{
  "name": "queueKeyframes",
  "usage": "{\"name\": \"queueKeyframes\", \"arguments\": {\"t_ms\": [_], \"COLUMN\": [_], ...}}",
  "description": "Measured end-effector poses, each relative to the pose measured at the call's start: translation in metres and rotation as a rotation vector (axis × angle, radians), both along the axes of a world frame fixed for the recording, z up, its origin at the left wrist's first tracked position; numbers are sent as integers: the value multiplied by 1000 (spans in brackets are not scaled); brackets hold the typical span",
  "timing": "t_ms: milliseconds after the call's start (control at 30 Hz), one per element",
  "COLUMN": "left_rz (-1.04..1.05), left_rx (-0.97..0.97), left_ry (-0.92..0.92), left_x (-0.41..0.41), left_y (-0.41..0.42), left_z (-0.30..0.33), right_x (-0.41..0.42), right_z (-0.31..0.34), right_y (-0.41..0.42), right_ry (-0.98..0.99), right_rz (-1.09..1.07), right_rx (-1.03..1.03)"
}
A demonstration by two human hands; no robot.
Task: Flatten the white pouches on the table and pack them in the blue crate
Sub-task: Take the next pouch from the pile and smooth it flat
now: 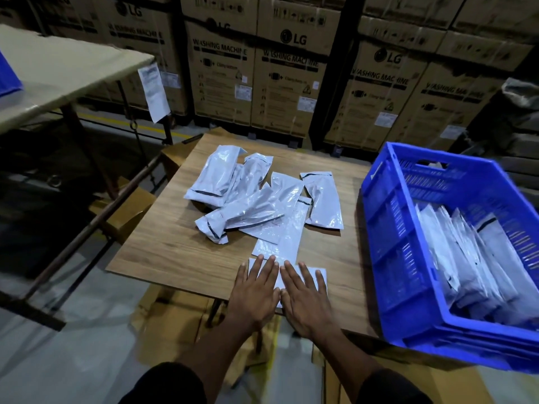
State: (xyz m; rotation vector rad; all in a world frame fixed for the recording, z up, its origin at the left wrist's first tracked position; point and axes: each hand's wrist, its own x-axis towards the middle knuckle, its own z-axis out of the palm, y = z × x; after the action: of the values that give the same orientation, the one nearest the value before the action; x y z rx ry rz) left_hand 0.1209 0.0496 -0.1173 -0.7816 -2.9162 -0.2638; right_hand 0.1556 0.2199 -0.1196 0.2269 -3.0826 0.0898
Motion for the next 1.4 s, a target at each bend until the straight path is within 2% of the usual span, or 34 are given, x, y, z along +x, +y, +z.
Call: {"name": "queueKeyframes", "arguments": {"t_ms": [600,1067,1400], "left_rz": [3,-3,10], "left_rx": [49,46,18], "left_ry": [18,18,-11], "left_x": [5,2,0], "left_y": [-2,-4,-2], "left_z": [-12,-16,-21], "right_x": [3,4,6], "right_z": [-1,-3,-1], "right_y": [-3,6,4], "right_ry": [21,-25,-79], "right_rz": [-3,25,-32], "right_rx": [14,-19,5]}}
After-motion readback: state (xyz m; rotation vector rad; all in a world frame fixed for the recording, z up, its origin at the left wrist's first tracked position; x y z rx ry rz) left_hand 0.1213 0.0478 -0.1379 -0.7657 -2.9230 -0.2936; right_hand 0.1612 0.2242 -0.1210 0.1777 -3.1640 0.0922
